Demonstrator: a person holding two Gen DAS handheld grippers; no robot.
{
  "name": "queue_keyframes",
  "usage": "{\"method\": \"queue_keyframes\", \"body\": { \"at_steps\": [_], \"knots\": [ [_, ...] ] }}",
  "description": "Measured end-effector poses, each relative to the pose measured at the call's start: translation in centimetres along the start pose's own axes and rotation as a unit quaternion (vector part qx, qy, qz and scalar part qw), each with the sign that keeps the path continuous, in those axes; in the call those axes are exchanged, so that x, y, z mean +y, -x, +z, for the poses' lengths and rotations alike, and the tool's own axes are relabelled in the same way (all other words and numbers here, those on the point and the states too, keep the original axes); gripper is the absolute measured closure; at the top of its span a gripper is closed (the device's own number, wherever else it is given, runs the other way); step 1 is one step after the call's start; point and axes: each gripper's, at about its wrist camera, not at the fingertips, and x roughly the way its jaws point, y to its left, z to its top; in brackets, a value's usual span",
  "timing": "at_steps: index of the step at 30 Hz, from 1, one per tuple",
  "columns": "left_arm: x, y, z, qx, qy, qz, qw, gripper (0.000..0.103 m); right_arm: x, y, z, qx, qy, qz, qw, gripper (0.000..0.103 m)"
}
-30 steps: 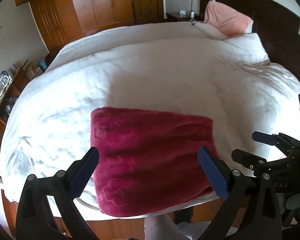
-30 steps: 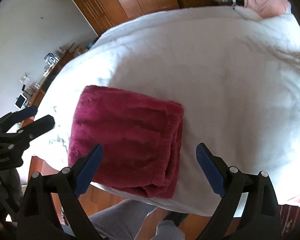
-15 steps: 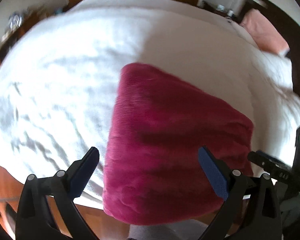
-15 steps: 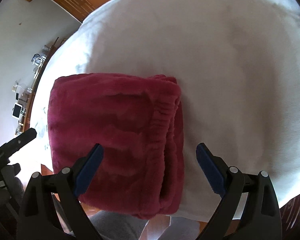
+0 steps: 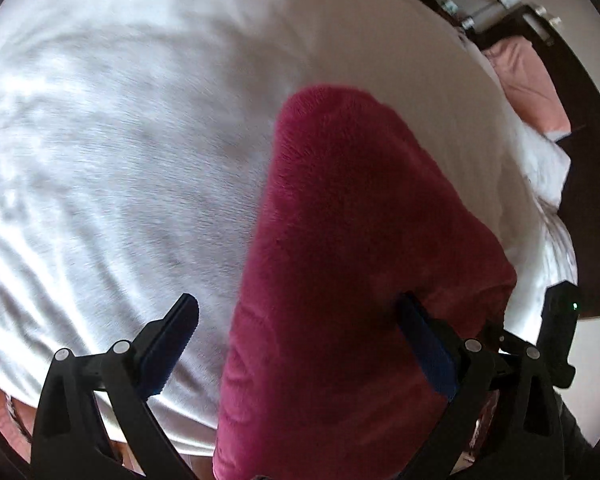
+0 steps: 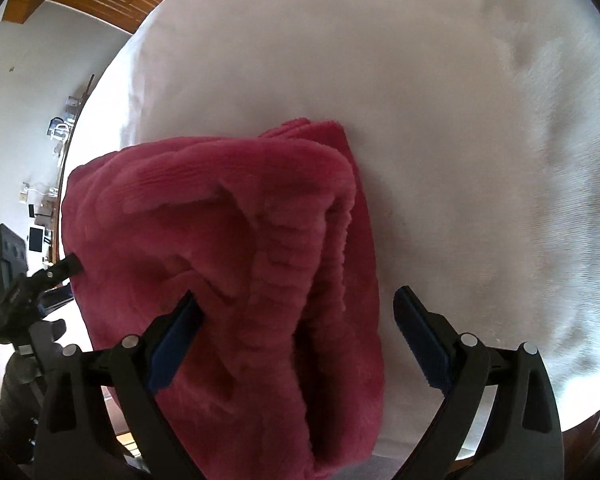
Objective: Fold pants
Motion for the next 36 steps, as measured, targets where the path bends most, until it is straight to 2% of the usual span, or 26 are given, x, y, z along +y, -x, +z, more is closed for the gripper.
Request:
{"method": "queue_keyframes", "body": {
  "at_steps": [9,13,18,20,21,23,27,33,36],
  "knots": [
    [2.8,-3.2,2.5,0.057,0.007,-0.048,0.9972,0.005,-1.8,-2.7,0.9,0.046,-0.050,0.045,0.997,0.003],
    [3.8,-4.5,3.2,0.084,0.032,-0.075,0.9932,0.005,-2.0,-3.5,1.5,0.062,-0.057,0.058,0.995,0.004],
    [4.7,-5.1,3.6,0.104,0.057,-0.121,0.9856,0.007,-1.4,-3.6,2.2,0.074,-0.057,0.080,0.992,0.027],
    [4.1,-5.0,4.0,0.108,0.058,-0.143,0.9821,0.026,-0.8,-3.2,2.5,0.078,-0.053,0.080,0.992,0.040],
    [3.6,-4.6,4.2,0.109,0.054,-0.147,0.9816,0.027,-0.6,-2.8,2.5,0.079,-0.049,0.077,0.993,0.043],
    [3.0,-3.9,4.7,0.109,0.044,-0.147,0.9821,0.035,0.1,-1.6,1.9,0.076,-0.045,0.077,0.993,0.050],
    [2.1,-2.1,5.7,0.105,0.024,-0.163,0.9807,0.044,1.3,0.3,2.5,0.062,-0.042,0.085,0.994,0.053],
    [-0.2,1.0,8.6,0.065,-0.008,-0.182,0.9811,0.045,3.8,3.7,5.6,0.009,-0.026,0.094,0.995,0.053],
    [-1.7,2.4,11.9,0.029,-0.024,-0.188,0.9815,0.045,5.1,4.9,8.6,-0.026,-0.017,0.094,0.995,0.053]
  ]
}}
